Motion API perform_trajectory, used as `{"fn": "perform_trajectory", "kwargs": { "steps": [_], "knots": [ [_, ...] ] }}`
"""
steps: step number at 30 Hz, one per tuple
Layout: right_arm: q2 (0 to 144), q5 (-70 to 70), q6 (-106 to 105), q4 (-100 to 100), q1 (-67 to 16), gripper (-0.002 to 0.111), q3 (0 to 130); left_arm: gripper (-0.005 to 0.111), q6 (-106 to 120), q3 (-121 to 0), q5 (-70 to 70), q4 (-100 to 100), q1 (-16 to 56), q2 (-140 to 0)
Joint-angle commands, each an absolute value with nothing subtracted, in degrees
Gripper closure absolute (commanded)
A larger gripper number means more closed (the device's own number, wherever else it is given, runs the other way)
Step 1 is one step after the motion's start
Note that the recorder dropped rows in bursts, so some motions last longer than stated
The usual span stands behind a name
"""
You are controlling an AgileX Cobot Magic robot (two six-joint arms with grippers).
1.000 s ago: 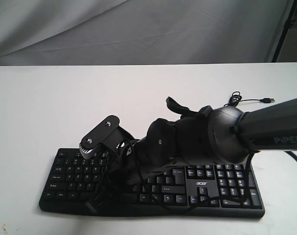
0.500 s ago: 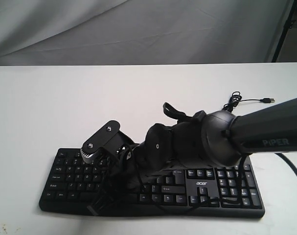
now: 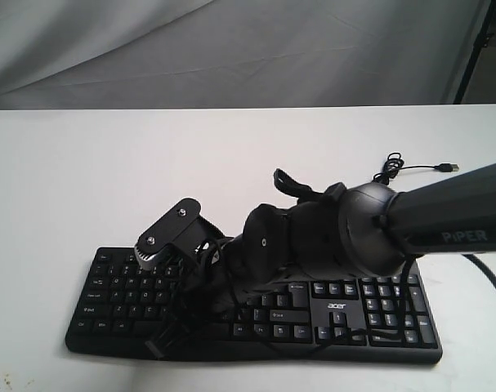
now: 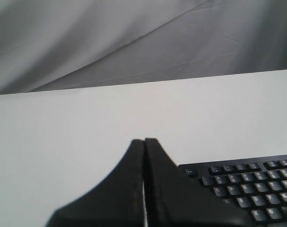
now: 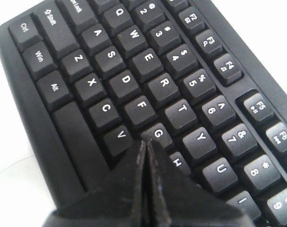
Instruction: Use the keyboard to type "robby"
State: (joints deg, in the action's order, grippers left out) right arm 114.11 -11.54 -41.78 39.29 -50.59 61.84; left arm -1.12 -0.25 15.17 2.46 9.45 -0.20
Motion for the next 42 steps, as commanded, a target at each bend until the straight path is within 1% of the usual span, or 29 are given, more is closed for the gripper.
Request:
{"fn": "perform_trajectory", "kwargs": {
  "steps": [1, 12, 17, 22, 24, 29, 42],
  "knots": [
    [113.9, -11.0, -42.1, 39.5, -50.9, 0.108, 62.1, 0.107, -1.3, 0.0, 14.8, 2.7, 9.8, 0.0],
    [114.4, -11.0, -42.2, 39.5, -50.9, 0.108, 62.1, 0.107, -1.3, 0.0, 14.8, 2.7, 9.8, 0.0],
    [112.0, -10.5, -42.2, 39.0, -50.8, 0.108, 62.1, 0.107, -1.3, 0.0, 14.8, 2.7, 9.8, 0.0],
    [109.0, -9.8, -42.2, 38.8, -49.2, 0.108, 62.3, 0.107, -1.3, 0.0, 14.8, 2.7, 9.8, 0.0],
    [108.9, -11.9, -42.2, 38.6, -48.1, 0.108, 63.7, 0.107, -1.3, 0.0, 14.8, 2.7, 9.8, 0.0],
    [110.8, -14.6, -42.2, 38.3, -46.3, 0.108, 66.8, 0.107, -1.3, 0.0, 14.8, 2.7, 9.8, 0.0],
    [115.6, -15.7, -42.0, 38.3, -46.2, 0.108, 66.8, 0.107, -1.3, 0.0, 14.8, 2.7, 9.8, 0.0]
  ]
}}
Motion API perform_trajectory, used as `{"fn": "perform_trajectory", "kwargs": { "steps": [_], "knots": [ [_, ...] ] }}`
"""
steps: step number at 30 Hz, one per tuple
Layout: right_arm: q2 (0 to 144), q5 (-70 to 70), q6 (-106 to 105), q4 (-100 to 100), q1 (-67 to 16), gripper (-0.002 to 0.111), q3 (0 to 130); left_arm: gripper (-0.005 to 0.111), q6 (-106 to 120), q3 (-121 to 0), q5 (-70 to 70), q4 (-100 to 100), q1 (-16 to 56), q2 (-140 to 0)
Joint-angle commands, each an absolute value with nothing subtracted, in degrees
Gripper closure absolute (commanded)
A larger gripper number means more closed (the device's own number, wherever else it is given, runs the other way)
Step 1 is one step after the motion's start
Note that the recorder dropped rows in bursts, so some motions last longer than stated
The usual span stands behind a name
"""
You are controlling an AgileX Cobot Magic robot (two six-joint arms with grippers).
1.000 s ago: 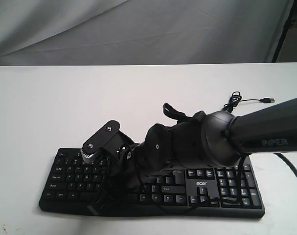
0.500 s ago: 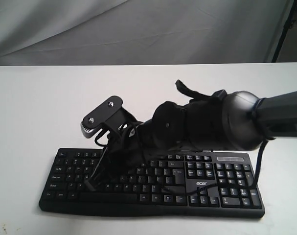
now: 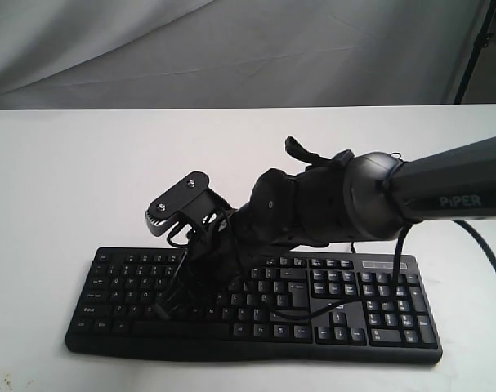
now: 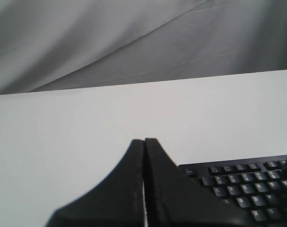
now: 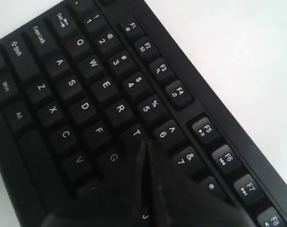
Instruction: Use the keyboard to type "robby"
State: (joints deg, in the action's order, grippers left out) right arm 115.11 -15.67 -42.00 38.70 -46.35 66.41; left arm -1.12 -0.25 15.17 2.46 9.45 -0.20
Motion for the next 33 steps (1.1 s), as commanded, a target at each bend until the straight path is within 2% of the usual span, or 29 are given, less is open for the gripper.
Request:
{"fn": "perform_trajectory", "kwargs": {
  "steps": [1, 13, 19, 25, 33],
  "knots": [
    [115.6, -15.7, -42.0, 38.3, -46.2, 0.108, 66.8, 0.107, -1.3, 0.0, 14.8, 2.7, 9.8, 0.0],
    [117.5, -13.9, -42.0, 37.9, -46.2, 0.108, 66.8, 0.107, -1.3, 0.0, 14.8, 2.7, 9.8, 0.0],
    [113.4, -13.9, -42.0, 37.5, -46.2, 0.108, 66.8, 0.107, -1.3, 0.0, 14.8, 2.7, 9.8, 0.0],
    [101.7, -12.9, -41.7, 36.7, -46.1, 0.108, 61.8, 0.107, -1.3, 0.0, 14.8, 2.7, 9.8, 0.0],
    [74.4, -2.3, -41.6, 37.3, -45.8, 0.108, 39.3, 0.107, -1.3, 0.0, 14.8, 2.7, 9.8, 0.0]
  ]
}}
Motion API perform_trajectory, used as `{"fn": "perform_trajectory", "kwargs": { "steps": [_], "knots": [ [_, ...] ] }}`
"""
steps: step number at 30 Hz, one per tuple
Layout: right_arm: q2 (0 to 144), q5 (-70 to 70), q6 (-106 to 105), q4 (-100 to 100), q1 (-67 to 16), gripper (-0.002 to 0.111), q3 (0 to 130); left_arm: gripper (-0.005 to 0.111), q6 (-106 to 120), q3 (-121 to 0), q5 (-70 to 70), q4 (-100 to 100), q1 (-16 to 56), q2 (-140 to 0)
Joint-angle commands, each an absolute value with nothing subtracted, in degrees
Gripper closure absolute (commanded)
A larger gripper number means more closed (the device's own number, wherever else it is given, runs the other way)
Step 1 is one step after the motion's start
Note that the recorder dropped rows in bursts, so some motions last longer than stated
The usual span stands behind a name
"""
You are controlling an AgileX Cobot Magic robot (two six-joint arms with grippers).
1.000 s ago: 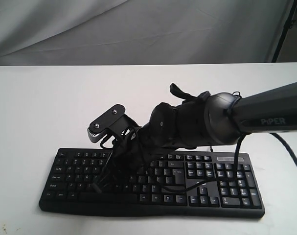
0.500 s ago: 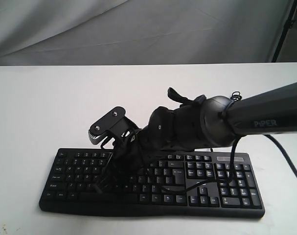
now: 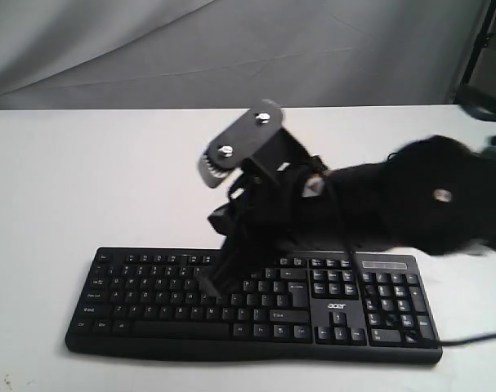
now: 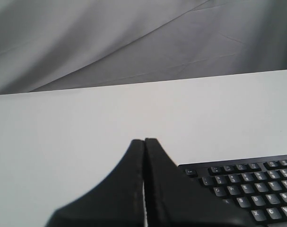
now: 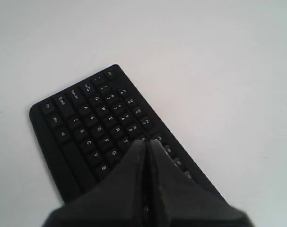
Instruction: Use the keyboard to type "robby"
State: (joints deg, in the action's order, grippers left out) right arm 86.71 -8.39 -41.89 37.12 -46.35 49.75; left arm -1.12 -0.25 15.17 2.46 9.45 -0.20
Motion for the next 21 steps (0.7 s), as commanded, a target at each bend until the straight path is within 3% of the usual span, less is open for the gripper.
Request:
{"fn": "perform_trajectory", "kwargs": {
  "steps": [1, 4, 10, 15, 21],
  "knots": [
    [71.2, 0.0, -41.6, 38.3, -45.8, 0.108, 36.5, 0.107, -1.3, 0.0, 14.8, 2.7, 9.8, 0.0],
    [64.2, 6.8, -41.6, 42.1, -45.8, 0.108, 29.1, 0.107, -1.3, 0.0, 14.8, 2.7, 9.8, 0.0],
    [61.7, 10.1, -41.7, 45.2, -45.8, 0.108, 27.4, 0.107, -1.3, 0.0, 14.8, 2.7, 9.8, 0.0],
    [47.3, 20.4, -43.8, 46.6, -45.6, 0.108, 18.9, 0.107, -1.3, 0.0, 14.8, 2.7, 9.8, 0.0],
    [37.8, 17.8, -43.7, 50.6, -37.8, 0.108, 12.2, 0.107, -1.3, 0.0, 14.8, 2.7, 9.8, 0.0]
  ]
}}
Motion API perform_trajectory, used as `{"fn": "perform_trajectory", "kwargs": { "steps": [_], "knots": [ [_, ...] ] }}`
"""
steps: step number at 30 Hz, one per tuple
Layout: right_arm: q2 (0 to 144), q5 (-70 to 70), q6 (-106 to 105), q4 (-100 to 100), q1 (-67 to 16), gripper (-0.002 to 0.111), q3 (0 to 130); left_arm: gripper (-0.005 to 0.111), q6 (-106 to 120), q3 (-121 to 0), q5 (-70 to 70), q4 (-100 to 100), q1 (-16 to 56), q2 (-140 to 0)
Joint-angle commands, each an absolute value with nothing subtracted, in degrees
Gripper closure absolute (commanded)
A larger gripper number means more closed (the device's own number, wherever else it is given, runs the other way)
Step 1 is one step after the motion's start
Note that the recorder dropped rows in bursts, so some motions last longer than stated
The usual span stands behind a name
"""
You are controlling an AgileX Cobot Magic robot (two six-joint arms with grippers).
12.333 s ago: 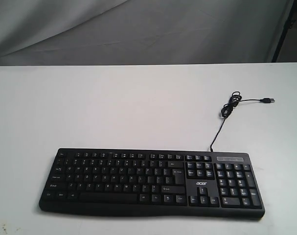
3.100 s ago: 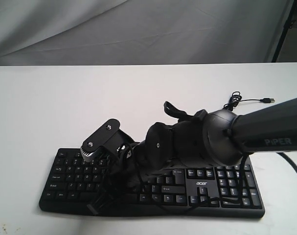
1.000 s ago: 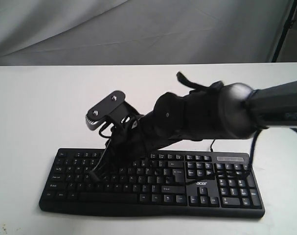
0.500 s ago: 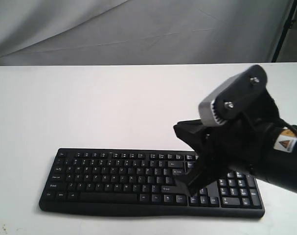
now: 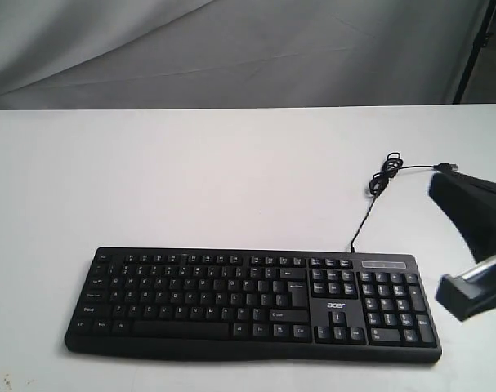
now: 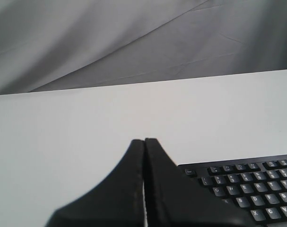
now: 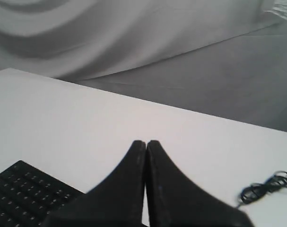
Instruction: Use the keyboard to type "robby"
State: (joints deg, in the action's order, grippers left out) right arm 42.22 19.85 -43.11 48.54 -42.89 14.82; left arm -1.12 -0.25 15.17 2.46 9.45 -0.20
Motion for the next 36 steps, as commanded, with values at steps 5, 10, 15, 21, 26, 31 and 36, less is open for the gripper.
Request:
{"fn": "perform_trajectory", "kwargs": {
  "steps": [5, 10, 15, 21, 26, 31, 36],
  "knots": [
    [33.2, 11.1, -43.7, 49.7, -27.2, 0.108, 12.2, 0.107, -1.3, 0.0, 14.8, 2.7, 9.8, 0.0],
    [25.7, -1.2, -43.7, 48.2, -16.5, 0.108, 12.1, 0.107, -1.3, 0.0, 14.8, 2.7, 9.8, 0.0],
    [17.8, -4.1, -43.7, 45.7, -9.7, 0.108, 9.3, 0.107, -1.3, 0.0, 14.8, 2.7, 9.8, 0.0],
    [16.4, -5.6, -43.7, 45.6, -9.2, 0.108, 4.8, 0.107, -1.3, 0.0, 14.8, 2.7, 9.8, 0.0],
    [18.6, -5.0, -43.7, 45.6, -9.2, 0.108, 4.1, 0.107, -1.3, 0.0, 14.8, 2.7, 9.8, 0.0],
    [17.9, -3.2, -43.7, 45.2, -9.2, 0.108, 2.5, 0.107, -1.3, 0.0, 14.8, 2.7, 9.8, 0.0],
    [16.4, -2.4, -43.7, 45.8, -9.2, 0.108, 1.1, 0.107, -1.3, 0.0, 14.8, 2.7, 9.8, 0.0]
  ]
}}
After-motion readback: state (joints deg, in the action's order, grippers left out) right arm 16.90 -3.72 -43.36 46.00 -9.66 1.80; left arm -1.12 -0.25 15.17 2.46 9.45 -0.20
